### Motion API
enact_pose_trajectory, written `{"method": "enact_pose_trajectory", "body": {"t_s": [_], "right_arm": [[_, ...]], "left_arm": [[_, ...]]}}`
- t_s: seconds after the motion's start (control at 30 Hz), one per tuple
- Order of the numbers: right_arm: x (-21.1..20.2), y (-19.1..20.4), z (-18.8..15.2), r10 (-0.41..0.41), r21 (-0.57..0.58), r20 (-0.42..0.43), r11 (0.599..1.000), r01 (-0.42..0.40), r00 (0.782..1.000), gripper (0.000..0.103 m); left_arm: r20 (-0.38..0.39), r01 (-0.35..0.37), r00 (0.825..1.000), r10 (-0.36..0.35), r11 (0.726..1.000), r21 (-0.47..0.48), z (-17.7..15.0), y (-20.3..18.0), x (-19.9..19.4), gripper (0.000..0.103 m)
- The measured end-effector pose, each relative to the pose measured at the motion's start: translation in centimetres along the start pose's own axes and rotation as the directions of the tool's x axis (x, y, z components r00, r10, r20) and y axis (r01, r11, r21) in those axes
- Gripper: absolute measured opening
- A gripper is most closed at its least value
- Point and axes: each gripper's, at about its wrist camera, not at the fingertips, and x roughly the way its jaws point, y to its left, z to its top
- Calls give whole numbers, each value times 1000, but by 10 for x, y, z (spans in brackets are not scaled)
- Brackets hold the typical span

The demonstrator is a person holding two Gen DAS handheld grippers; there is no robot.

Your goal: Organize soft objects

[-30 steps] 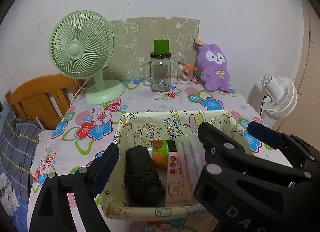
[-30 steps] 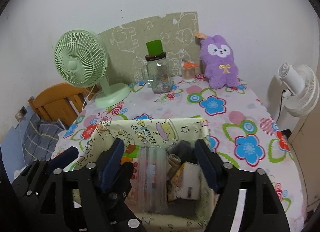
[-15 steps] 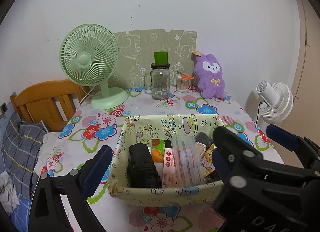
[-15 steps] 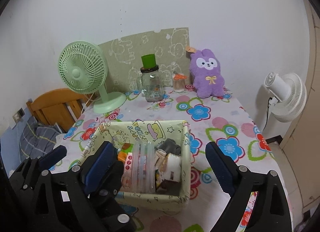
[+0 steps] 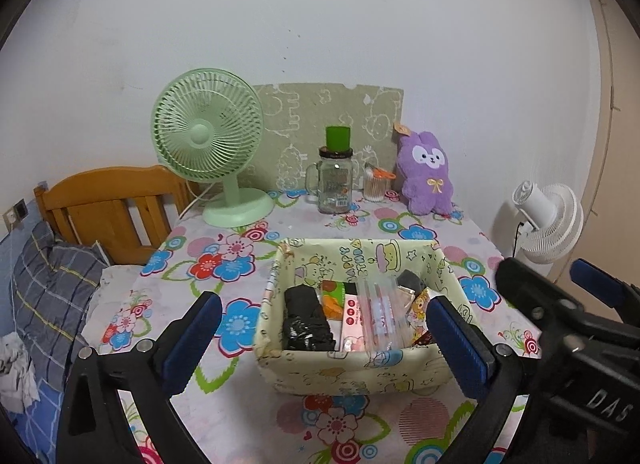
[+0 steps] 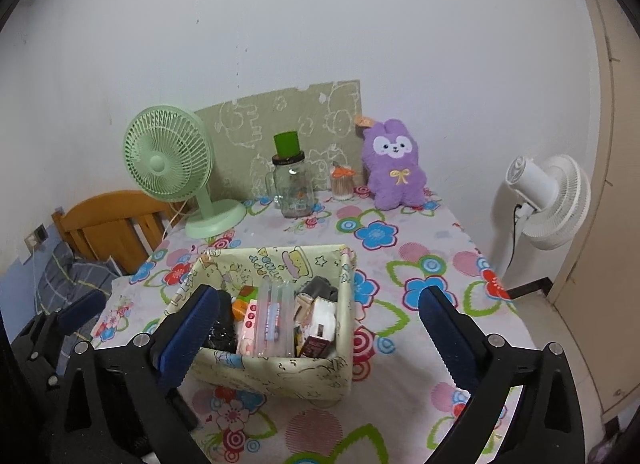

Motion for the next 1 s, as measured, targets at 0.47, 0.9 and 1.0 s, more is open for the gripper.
{"method": "enact_pose_trajectory", "body": {"t_s": [0.47,0.9,1.0], "right_arm": [[-55,-5,-7,-30,0,81,1000,30,996,103],[-89,-10,-26,-55,-31,136,998,60,989,103],[-91,-13,-30,-55,-29,150,998,60,987,103]], "left_arm": [[66,6,998,-4,999,-32,-6,21,-53,103],[105,-22,994,23,1000,-12,-23,21,-79,103],[110,-24,994,25,1000,-13,-26,22,-81,103]]}}
